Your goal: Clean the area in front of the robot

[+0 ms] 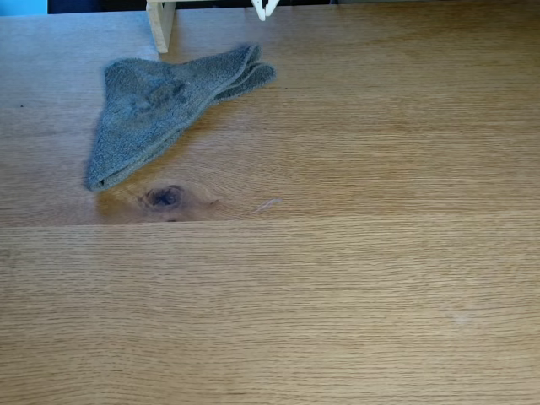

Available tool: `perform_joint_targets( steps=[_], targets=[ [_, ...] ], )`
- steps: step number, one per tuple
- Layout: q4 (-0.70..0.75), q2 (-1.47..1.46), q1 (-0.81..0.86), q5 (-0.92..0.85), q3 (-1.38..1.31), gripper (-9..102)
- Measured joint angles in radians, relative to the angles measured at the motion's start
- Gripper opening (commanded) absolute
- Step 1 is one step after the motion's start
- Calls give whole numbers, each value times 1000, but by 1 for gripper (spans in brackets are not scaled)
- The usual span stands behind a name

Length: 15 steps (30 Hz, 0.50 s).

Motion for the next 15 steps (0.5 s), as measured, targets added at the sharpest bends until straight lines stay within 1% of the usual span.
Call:
perform_joint_targets(
  steps=[6,15],
  targets=[
    [-3,-46,-14,-31,0,0],
    [-3,-51,-11,-23,0,0]
  ],
)
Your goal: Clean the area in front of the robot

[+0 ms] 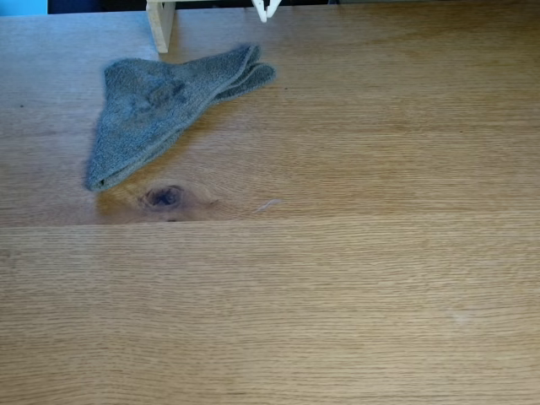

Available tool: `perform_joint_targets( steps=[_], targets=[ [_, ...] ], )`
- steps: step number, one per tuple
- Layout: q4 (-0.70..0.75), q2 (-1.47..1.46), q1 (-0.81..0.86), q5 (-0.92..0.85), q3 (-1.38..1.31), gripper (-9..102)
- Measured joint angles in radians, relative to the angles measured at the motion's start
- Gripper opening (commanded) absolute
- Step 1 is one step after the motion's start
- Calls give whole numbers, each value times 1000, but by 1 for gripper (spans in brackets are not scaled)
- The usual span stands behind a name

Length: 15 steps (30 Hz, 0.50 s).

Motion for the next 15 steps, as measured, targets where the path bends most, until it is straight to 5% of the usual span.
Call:
perform_joint_targets(
  steps=[8,15],
  targets=[
    [-2,0,0,38,0,0],
    [-169,-87,31,-26,0,0]
  ],
)
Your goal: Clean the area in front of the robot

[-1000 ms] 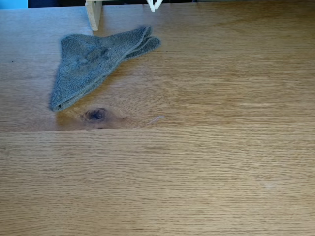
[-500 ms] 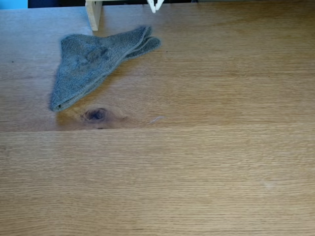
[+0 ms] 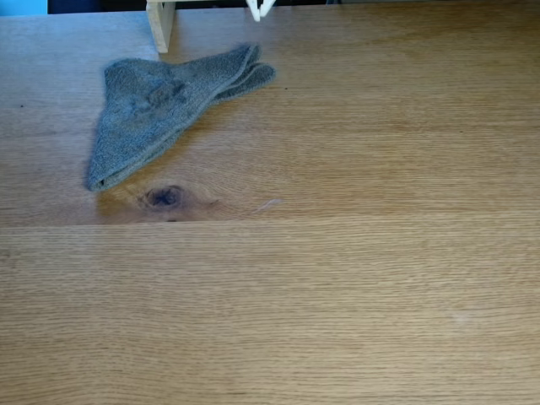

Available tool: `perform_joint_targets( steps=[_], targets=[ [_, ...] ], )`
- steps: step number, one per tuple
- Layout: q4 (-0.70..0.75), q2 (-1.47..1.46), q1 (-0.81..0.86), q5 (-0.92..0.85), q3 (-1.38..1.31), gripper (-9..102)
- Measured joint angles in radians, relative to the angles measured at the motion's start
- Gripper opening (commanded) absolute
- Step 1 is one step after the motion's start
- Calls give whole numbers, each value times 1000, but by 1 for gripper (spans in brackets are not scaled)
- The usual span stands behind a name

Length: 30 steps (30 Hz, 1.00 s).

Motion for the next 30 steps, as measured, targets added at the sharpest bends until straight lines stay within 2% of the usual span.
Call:
perform_joint_targets(
  steps=[5,12,23,26,28,30],
  targets=[
    [-49,-110,-11,-49,-29,0],
    [-49,-420,-60,-14,-235,0],
    [-104,-807,31,29,-690,0],
    [-114,-897,77,43,-808,6],
    [-126,-953,115,52,-871,14],
    [-147,-1003,158,61,-919,28]
  ],
)
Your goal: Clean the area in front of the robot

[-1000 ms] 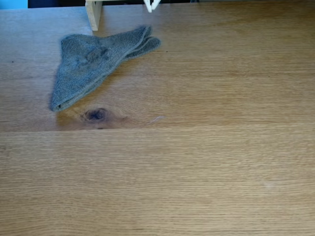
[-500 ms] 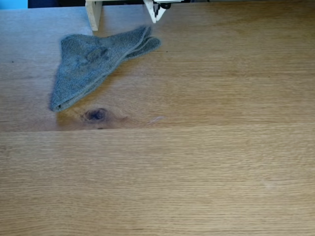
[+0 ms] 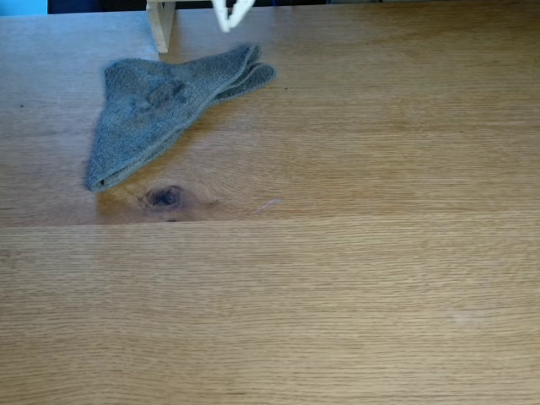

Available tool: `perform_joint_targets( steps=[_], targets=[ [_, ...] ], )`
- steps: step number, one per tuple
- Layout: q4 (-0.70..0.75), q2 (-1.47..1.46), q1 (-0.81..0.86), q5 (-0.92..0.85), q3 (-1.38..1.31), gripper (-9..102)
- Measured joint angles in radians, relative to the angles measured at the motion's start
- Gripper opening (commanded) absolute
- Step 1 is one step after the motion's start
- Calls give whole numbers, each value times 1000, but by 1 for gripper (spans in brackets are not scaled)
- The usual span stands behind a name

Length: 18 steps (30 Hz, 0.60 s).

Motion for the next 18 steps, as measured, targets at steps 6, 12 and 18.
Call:
perform_joint_targets(
  steps=[6,12,18],
  targets=[
    [-80,-172,184,71,-44,37],
    [-137,-426,402,118,-46,39],
    [-207,-667,506,61,-46,40]
  ],
)
